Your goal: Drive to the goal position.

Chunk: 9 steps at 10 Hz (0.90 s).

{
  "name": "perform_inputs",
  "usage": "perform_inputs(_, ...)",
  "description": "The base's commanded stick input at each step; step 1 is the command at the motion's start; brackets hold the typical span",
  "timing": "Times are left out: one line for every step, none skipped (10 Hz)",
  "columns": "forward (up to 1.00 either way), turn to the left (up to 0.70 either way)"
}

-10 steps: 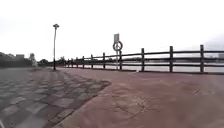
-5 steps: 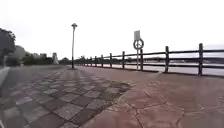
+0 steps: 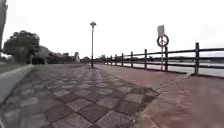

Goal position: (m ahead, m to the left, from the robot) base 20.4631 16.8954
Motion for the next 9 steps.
perform_inputs(1.0,0.05)
perform_inputs(1.0,0.0)
perform_inputs(1.0,0.0)
perform_inputs(1.0,0.0)
perform_inputs(1.0,0.0)
perform_inputs(1.0,0.0)
perform_inputs(1.0,0.0)
perform_inputs(1.0,0.0)
perform_inputs(1.0,0.0)
